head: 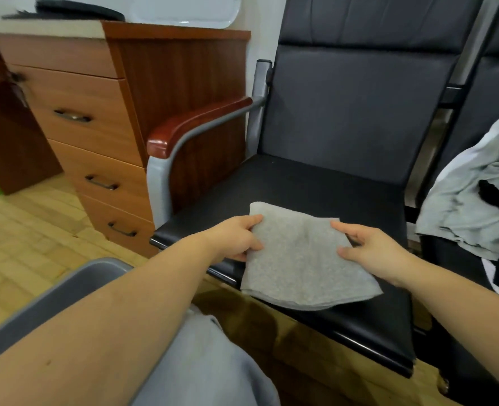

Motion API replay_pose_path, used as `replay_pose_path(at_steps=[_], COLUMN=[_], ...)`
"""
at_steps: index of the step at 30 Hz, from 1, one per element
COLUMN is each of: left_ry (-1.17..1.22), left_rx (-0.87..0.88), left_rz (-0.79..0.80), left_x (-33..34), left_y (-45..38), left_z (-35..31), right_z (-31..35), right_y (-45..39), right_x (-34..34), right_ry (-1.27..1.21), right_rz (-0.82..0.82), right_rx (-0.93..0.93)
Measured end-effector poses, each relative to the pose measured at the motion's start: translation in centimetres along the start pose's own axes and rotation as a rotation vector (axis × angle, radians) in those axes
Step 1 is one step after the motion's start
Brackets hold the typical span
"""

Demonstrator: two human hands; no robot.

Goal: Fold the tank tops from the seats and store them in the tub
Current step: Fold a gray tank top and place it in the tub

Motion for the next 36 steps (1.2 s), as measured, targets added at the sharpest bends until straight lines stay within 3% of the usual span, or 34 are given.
replay_pose_path(at_steps=[7,20,30,36], left_ry=[0.078,0.154,0.245,0.434], left_rx=[0.062,0.001,-0.167,-0.327], left_rz=[-0.141,-0.473,-0.648,-0.703], left_x=[-7.3,-15.5,-13.2,-6.5], left_y=[4.0,13.7,17.7,17.4], left_z=[4.5,18.5,30.2,38.1], right_z=[6.6,17.9,20.9,15.8], right_y=[-4.1,-8.0,-7.8,-8.0], right_x=[4.9,20.2,33.9,41.8], right_ry=[0.114,0.405,0.857,0.951], right_rz=[0.116,0.328,0.464,0.649], right_rx=[-0.084,-0.317,-0.395,-0.332])
Point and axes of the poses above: each hand's wrist, its own y-axis away from the middle knuckle, its own x-axis out of the palm, z = x × y, the point moved 4 cm from there along -y, towards the middle knuckle, and after that the axes turned 6 degrees about z, right-handed, at the moved point
